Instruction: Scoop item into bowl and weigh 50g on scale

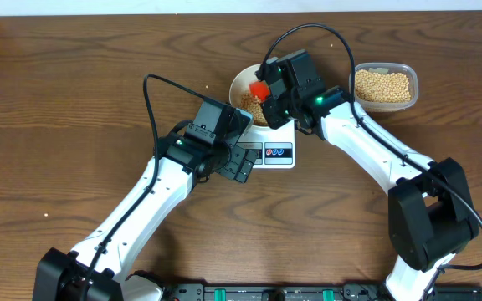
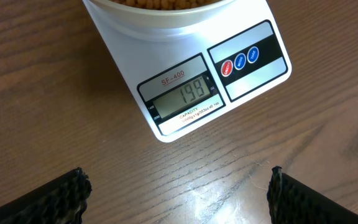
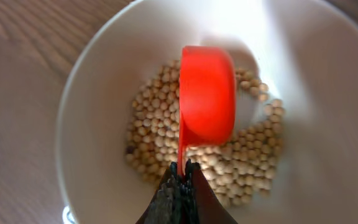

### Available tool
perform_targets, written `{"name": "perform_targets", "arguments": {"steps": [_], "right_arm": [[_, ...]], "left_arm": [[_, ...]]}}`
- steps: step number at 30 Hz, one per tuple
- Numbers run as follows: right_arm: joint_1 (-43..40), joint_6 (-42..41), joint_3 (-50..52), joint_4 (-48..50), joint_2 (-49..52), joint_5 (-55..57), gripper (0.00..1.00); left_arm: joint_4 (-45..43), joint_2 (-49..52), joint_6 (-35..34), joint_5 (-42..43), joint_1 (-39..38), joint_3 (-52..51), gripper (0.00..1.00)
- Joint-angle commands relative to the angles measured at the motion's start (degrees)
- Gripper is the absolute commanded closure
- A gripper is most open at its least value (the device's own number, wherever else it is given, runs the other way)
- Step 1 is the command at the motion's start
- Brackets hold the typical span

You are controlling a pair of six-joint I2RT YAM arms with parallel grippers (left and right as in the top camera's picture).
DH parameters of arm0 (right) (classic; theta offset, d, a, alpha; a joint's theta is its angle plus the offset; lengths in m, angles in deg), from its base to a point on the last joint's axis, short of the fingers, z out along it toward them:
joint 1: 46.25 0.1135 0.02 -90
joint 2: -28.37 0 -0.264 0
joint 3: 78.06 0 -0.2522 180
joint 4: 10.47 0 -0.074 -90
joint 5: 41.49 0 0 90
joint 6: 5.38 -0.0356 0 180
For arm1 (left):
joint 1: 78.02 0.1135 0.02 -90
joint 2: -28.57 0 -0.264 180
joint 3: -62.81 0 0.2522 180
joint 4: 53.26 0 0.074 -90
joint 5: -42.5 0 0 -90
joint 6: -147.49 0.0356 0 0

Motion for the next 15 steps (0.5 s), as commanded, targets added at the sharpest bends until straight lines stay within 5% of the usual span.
{"name": "perform_targets", "arguments": {"steps": [1, 15], "right_arm": [[0.4, -1.2, 0.4, -0.3, 0.8, -3.3, 0.99], [-2.9, -4.4, 0.3, 0.0, 0.8, -13.3, 0.99]], "left_arm": [[0.0, 0.6, 0.4, -0.6, 0.1, -0.2, 0.07], [0.0, 0.6, 0.4, -0.6, 0.1, -0.1, 0.07]]}}
